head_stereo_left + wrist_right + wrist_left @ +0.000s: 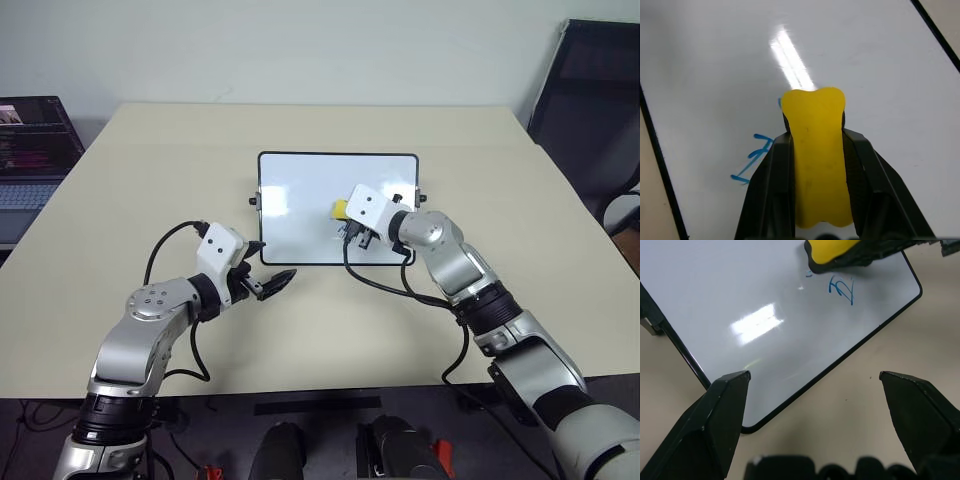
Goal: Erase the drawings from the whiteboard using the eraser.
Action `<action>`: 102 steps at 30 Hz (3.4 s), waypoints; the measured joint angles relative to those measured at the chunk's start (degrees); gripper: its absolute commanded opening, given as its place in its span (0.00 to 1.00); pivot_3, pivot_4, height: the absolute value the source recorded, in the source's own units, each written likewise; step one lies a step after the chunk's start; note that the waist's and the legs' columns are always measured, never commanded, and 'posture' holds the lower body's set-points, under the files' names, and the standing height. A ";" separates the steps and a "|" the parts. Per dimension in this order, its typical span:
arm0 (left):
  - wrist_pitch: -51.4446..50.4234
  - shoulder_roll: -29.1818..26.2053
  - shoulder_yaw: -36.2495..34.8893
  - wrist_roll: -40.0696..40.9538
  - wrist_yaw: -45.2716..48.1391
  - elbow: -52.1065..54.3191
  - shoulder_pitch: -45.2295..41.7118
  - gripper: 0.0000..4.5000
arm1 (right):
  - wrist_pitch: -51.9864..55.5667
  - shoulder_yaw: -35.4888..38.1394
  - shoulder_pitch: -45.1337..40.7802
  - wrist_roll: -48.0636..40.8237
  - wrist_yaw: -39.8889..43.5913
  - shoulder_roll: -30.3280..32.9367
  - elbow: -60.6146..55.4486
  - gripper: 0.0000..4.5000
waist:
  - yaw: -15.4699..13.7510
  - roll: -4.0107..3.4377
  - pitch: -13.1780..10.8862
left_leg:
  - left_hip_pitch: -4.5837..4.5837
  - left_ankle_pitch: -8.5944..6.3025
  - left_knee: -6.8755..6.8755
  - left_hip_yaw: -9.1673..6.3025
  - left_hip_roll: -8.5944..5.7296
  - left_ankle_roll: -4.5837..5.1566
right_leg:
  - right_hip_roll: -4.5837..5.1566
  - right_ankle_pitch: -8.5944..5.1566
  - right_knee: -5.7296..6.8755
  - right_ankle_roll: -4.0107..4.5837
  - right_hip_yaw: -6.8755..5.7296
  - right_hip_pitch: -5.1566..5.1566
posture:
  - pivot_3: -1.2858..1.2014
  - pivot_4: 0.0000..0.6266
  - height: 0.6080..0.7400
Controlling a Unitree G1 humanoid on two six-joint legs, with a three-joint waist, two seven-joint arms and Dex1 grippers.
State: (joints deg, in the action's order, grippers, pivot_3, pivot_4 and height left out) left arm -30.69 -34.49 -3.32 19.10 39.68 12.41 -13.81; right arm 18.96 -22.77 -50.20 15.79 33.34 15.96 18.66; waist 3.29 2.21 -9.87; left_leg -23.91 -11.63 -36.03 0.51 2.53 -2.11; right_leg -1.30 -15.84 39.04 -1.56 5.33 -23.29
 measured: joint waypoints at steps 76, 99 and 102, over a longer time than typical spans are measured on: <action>3.63 -2.49 -1.52 3.42 7.32 -1.79 1.18 1.00 | -2.22 -0.74 8.02 -4.64 -1.67 2.35 -5.35 0.22 | -0.10 0.02 -0.01 | -0.02 -0.02 0.06 0.05 -0.01 -0.01 | 0.02 -0.06 -0.03 0.03 -0.03 -0.01 | 0.52 0.24 1.00; 4.77 -2.75 -1.04 3.29 8.38 -1.85 1.96 1.00 | 0.81 -3.00 12.62 -1.02 5.26 5.61 -10.82 0.22 | 0.00 0.07 0.02 | 0.10 0.05 -0.05 0.07 0.05 0.05 | 0.02 -0.08 0.03 -0.22 0.02 0.06 | 0.52 0.24 1.00; 4.77 -2.75 -1.04 3.30 8.37 -1.85 2.02 1.00 | -0.73 -2.58 11.90 -0.63 0.87 3.99 -8.46 0.22 | 0.07 0.07 0.02 | 0.13 0.09 -0.06 0.12 0.06 0.08 | 0.02 0.00 0.04 -0.20 0.04 0.07 | 0.52 0.24 1.00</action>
State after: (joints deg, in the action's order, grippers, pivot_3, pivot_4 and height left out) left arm -25.92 -37.24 -4.36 22.40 48.04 10.56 -11.79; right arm 18.22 -25.35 -38.30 15.16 34.21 19.95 10.20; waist 3.36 2.28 -9.85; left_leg -23.77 -11.54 -36.10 0.63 2.59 -2.02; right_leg -1.28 -15.84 39.08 -1.77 5.38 -23.22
